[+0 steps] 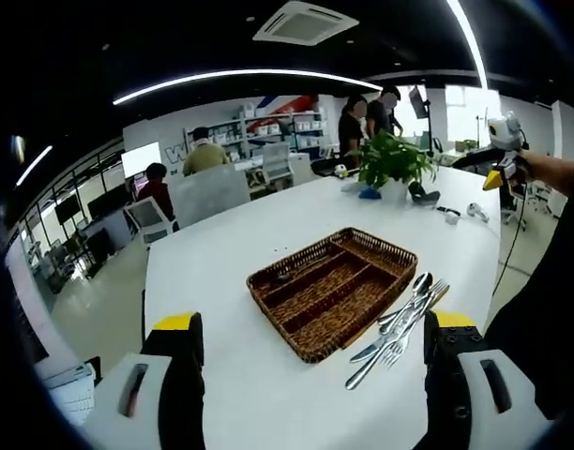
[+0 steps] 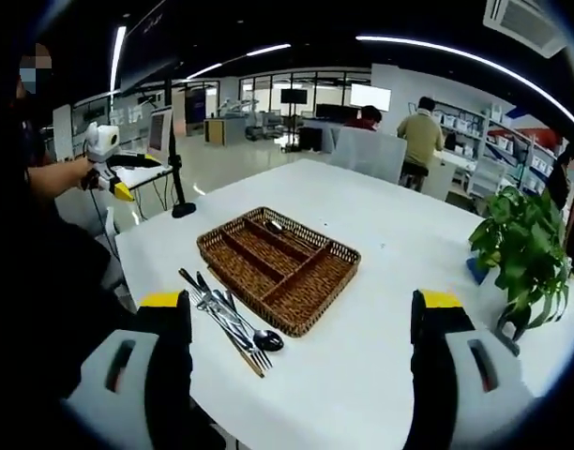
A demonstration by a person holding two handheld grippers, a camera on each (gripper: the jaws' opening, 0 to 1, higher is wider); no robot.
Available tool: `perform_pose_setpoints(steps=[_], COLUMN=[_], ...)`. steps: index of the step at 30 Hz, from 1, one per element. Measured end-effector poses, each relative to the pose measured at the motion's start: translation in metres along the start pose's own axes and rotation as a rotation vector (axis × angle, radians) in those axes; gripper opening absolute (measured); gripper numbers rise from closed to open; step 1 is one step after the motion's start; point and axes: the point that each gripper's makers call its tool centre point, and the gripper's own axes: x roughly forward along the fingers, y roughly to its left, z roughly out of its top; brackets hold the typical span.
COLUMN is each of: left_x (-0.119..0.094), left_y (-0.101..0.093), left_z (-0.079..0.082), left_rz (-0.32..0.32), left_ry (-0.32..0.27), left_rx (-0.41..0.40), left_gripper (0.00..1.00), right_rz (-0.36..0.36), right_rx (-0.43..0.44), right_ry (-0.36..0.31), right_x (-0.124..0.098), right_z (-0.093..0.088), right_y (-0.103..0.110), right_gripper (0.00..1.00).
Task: Arrange the knives, forks, and spoons in their matching storage slots by inserting each utensil handle-first until every utensil is classified and aligned in the correct compartment
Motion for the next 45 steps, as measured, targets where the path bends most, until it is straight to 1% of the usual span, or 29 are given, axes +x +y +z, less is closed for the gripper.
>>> perform_pose_setpoints(steps=[2,4,5,8,11,14,17,23,25,29,31,36,38,40,45], left_x=[0.001,0.003,0.002,0.001,0.002,0.003,0.004,0.004,0.004,0.005,0.006,0.005,0.003,0.001,-0.001], left_y=[0.003,0.006,0.007,0.006,0.007,0.007,0.008,0.014,0.016,0.014,0.012,0.006,0.002,-0.001,-0.005], left_z=[0.0,-0.001,-0.002,-0.002,-0.006,-0.007,-0.009,-0.01,-0.011,-0.01,-0.011,-0.014,-0.013,-0.009,-0.006], left_rz=[-0.002,-0.005,0.003,0.003,0.001,0.0,-0.003,-0.007,-0.007,-0.012,-0.016,-0.034,-0.035,-0.041,-0.043], left_ry=[-0.003,-0.006,-0.002,-0.004,0.006,0.006,0.01,0.013,0.015,0.014,0.016,0.024,0.024,0.008,0.0], left_rx=[0.005,-0.003,-0.003,0.002,0.003,0.002,0.002,0.001,0.001,-0.002,0.002,0.002,-0.005,-0.012,-0.011], left_gripper=[0.99,0.99,0.99,0.99,0.99,0.99,0.99,0.99,0.99,0.99,0.99,0.99,0.99,0.99,0.99], right_rz=[0.002,0.005,0.005,0.005,0.016,0.033,0.052,0.085,0.095,0.112,0.134,0.183,0.225,0.229,0.257], right_rx=[-0.013,-0.023,-0.023,-0.025,-0.03,-0.067,-0.085,-0.139,-0.159,-0.189,-0.217,-0.275,-0.347,-0.345,-0.358], right_ry=[0.005,0.028,0.035,0.032,0.039,0.041,0.044,0.083,0.078,0.092,0.118,0.138,0.124,0.132,0.142], right_x=[0.0,0.002,0.003,0.005,0.011,0.017,0.02,0.031,0.034,0.039,0.044,0.057,0.062,0.064,0.074], right_z=[0.0,-0.003,-0.003,0.001,0.002,0.004,0.008,0.01,0.014,0.019,0.019,0.019,0.022,0.022,0.02], right_y=[0.0,-0.002,-0.003,-0.004,-0.002,0.0,0.001,0.001,0.002,0.003,0.005,0.016,0.025,0.027,0.031], right_gripper=[1.0,1.0,1.0,1.0,1.0,0.99,0.97,0.96,0.96,0.95,0.92,0.89,0.86,0.85,0.82])
